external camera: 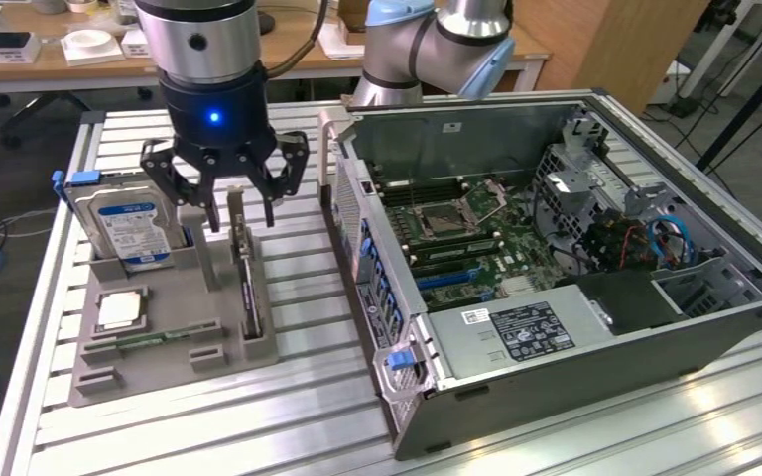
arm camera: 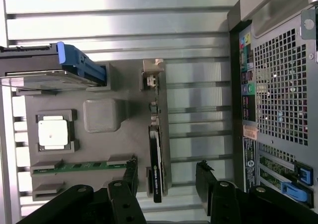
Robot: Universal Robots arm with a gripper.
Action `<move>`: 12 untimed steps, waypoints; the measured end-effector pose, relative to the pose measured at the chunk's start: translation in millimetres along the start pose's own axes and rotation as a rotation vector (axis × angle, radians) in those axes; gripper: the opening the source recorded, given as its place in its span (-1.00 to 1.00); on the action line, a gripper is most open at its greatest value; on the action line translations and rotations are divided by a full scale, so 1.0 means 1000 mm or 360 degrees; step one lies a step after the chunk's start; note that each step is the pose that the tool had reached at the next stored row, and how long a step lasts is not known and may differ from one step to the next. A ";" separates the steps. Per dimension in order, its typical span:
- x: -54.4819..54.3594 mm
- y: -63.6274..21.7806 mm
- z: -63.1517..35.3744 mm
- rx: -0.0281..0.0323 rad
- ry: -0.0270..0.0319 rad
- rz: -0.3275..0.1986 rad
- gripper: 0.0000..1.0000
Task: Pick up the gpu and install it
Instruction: 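Pick up the gpu and move the gpu toward the slot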
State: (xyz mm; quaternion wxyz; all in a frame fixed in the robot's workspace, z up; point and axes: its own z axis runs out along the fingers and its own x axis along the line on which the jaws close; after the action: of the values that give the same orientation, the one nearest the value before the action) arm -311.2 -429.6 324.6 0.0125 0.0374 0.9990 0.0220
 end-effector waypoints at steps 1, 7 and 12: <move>0.000 -0.0001 0.0005 0.00000 0.00001 0.0000 0.18; 0.000 -0.0008 0.0037 0.00000 0.00002 0.0000 0.18; 0.000 -0.0012 0.0066 -0.00001 0.00002 0.0000 0.18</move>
State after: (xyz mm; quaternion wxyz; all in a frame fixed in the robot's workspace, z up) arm -311.3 -430.5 317.9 0.0125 0.0374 0.9990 0.0220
